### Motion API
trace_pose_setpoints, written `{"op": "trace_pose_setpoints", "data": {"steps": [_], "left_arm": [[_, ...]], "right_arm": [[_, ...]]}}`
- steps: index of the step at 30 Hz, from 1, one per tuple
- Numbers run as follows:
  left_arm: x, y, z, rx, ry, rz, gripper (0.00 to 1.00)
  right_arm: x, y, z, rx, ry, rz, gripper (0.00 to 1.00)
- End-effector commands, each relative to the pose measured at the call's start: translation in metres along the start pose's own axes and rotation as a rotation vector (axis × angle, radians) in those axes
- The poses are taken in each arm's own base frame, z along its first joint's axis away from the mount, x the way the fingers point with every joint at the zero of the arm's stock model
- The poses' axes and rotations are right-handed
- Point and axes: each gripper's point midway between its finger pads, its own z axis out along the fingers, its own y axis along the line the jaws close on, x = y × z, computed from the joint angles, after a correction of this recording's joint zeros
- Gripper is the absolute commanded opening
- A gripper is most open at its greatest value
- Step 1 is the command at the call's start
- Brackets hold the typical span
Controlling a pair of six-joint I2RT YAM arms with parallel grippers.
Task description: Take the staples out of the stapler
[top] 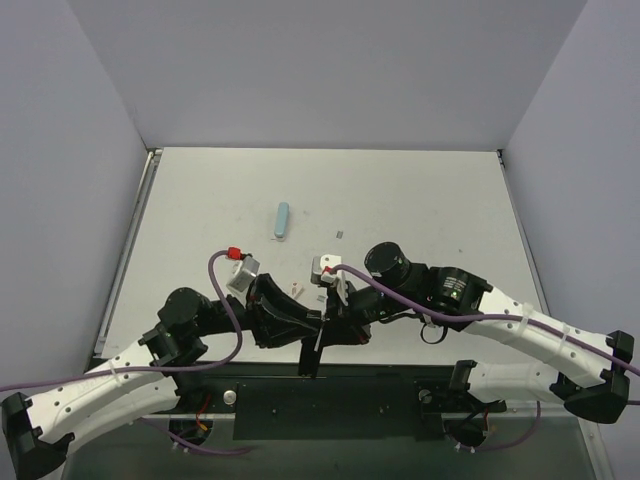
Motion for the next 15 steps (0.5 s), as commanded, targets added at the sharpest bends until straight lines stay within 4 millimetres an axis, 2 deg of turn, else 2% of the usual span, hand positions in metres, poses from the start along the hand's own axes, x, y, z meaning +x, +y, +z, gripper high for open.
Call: {"op": "trace_pose_setpoints", "data": {"steps": [1, 4, 7, 8, 9, 13, 14, 15], "left_arm": [[0.036, -0.014, 0.008, 0.060, 0.176, -0.045, 0.00], [0.029, -0.016, 0.007, 0.052, 0.164, -0.013, 0.00], [0.024, -0.006, 0.004, -0.030, 0.150, 0.003, 0.00], [0.016, -0.009, 0.002, -0.034, 0.129, 0.028, 0.00], [0.014, -0.001, 0.001, -0.084, 0.118, 0.030, 0.00], [-0.010, 0.005, -0.009, -0.184, 0.032, 0.076, 0.00], [-0.021, 0.006, -0.011, -0.214, -0.004, 0.091, 0.00], [-0.022, 0.008, -0.014, -0.236, -0.005, 0.095, 0.00]], "right_arm": [[-0.106, -0.010, 0.010, 0.033, -0.343, -0.212, 0.00], [-0.103, -0.011, 0.001, 0.057, -0.361, -0.212, 0.00], [-0.095, -0.017, -0.010, 0.095, -0.374, -0.193, 0.00], [-0.094, -0.018, -0.014, 0.107, -0.383, -0.183, 0.00], [-0.089, -0.021, -0.018, 0.129, -0.388, -0.175, 0.00], [-0.076, -0.029, -0.038, 0.208, -0.427, -0.145, 0.00], [-0.072, -0.032, -0.040, 0.227, -0.430, -0.130, 0.00], [-0.070, -0.036, -0.048, 0.266, -0.448, -0.120, 0.00]]}}
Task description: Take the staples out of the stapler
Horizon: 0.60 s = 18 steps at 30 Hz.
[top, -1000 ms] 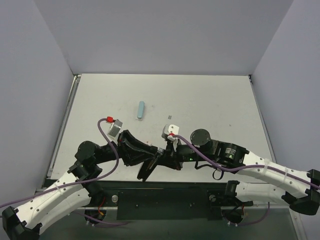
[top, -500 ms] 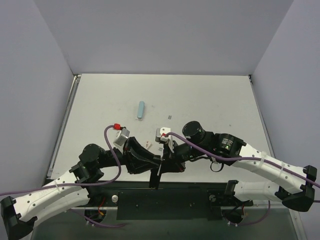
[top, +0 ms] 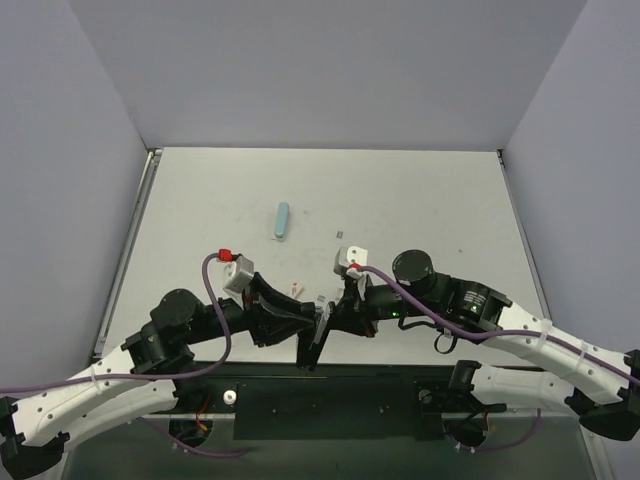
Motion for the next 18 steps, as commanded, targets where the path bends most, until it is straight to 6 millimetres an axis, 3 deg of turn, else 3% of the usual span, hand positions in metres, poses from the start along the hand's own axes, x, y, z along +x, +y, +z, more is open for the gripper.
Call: {"op": "trace_pose_setpoints", "data": {"steps": [1, 4, 6, 7, 11, 18], "left_arm": [[-0.029, -0.003, -0.009, -0.082, -0.059, 0.043, 0.00], [-0.045, 0.006, -0.017, -0.180, -0.082, 0.055, 0.00], [-0.058, 0.020, -0.024, -0.294, -0.111, 0.073, 0.00], [-0.067, 0.033, -0.029, -0.378, -0.142, 0.079, 0.00], [-0.094, 0.068, -0.050, -0.658, -0.170, 0.139, 0.00], [-0.133, 0.115, -0.064, -1.001, -0.166, 0.304, 0.00]], "right_arm": [[-0.066, -0.025, -0.024, 0.178, -0.311, -0.055, 0.00], [-0.061, -0.039, -0.043, 0.290, -0.353, -0.027, 0.04], [-0.060, -0.046, -0.056, 0.359, -0.384, -0.003, 0.06], [-0.048, -0.058, -0.061, 0.435, -0.354, 0.024, 0.07], [-0.033, -0.084, -0.084, 0.621, -0.341, 0.070, 0.07], [-0.007, -0.098, -0.082, 0.698, -0.293, 0.143, 0.13]]}}
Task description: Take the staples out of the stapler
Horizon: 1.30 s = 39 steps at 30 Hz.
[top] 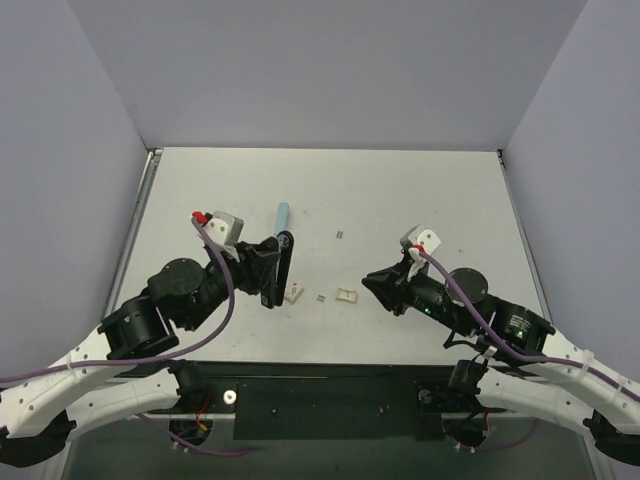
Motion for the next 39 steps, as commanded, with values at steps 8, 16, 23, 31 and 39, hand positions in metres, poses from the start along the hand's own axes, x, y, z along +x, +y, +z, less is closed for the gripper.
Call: {"op": "trace_pose_setpoints", "data": {"steps": [8, 16, 23, 31, 39], "left_arm": [[-0.032, 0.115, 0.072, -0.424, 0.021, 0.015, 0.00], [-0.015, 0.205, 0.120, -0.593, 0.109, -0.041, 0.00], [0.011, 0.265, 0.166, -0.641, 0.276, -0.072, 0.00], [0.067, 0.311, 0.216, -0.644, 0.495, -0.103, 0.00], [0.199, 0.362, 0.220, -0.748, 0.776, -0.118, 0.00]], "right_arm": [[0.045, -0.025, 0.013, 0.159, 0.131, 0.065, 0.15], [0.077, -0.029, 0.017, 0.165, 0.195, 0.065, 0.13], [0.087, -0.032, 0.015, 0.171, 0.207, 0.054, 0.13], [0.092, -0.032, 0.014, 0.167, 0.201, 0.070, 0.13], [0.119, -0.034, 0.023, 0.173, 0.255, 0.077, 0.12]]}}
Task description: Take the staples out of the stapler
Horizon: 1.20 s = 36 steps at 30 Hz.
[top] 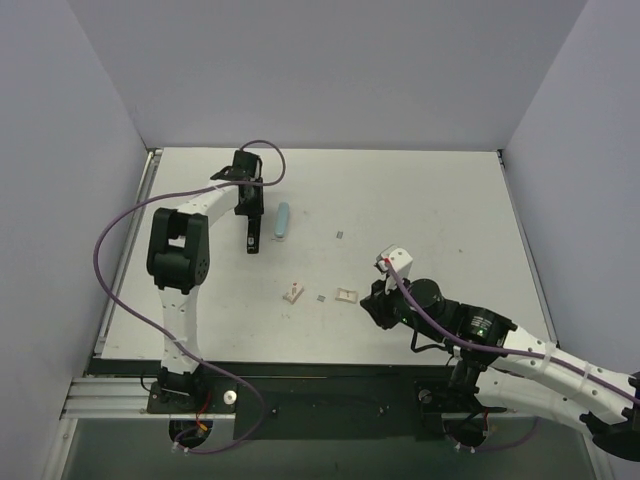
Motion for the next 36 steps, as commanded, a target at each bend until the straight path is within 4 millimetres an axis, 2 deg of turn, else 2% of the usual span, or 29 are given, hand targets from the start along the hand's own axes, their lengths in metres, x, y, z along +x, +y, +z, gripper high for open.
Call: {"op": "trace_pose_setpoints", "data": {"steps": [1, 4, 9, 12, 14, 17, 19, 20, 22, 29, 36], "left_arm": [[0.043, 0.010, 0.044, -0.044, 0.135, 0.026, 0.00], [0.045, 0.010, 0.046, -0.052, 0.167, 0.020, 0.00], [0.036, 0.006, 0.038, -0.021, 0.146, 0.018, 0.00], [0.030, 0.003, 0.033, -0.008, 0.143, 0.013, 0.00], [0.028, 0.002, 0.031, -0.008, 0.144, 0.018, 0.10], [0.028, 0.004, 0.030, -0.021, 0.148, 0.029, 0.32], [0.027, 0.006, 0.027, -0.030, 0.141, 0.032, 0.41], [0.026, 0.005, 0.025, -0.030, 0.138, 0.033, 0.64], [0.024, 0.006, 0.022, -0.028, 0.131, 0.032, 0.81], [0.007, -0.001, -0.002, -0.012, 0.074, 0.026, 0.86], [-0.023, -0.010, -0.057, 0.016, -0.044, -0.009, 0.87]], "right_arm": [[0.010, -0.002, 0.012, 0.013, 0.013, 0.021, 0.12], [0.014, -0.002, 0.015, 0.016, 0.027, 0.024, 0.12], [0.011, -0.001, 0.013, 0.008, 0.018, 0.033, 0.13], [0.011, 0.000, 0.013, 0.004, 0.018, 0.039, 0.21], [0.011, 0.002, 0.012, -0.003, 0.022, 0.044, 0.29], [0.011, 0.002, 0.010, -0.003, 0.024, 0.053, 0.34], [0.010, 0.002, 0.008, -0.006, 0.022, 0.058, 0.36], [0.010, 0.002, 0.008, -0.006, 0.023, 0.061, 0.36], [0.007, 0.003, 0.006, -0.008, 0.018, 0.064, 0.38], [0.005, 0.007, 0.006, -0.011, 0.041, 0.084, 0.43], [0.004, 0.010, 0.011, -0.013, 0.055, 0.099, 0.44]]}}
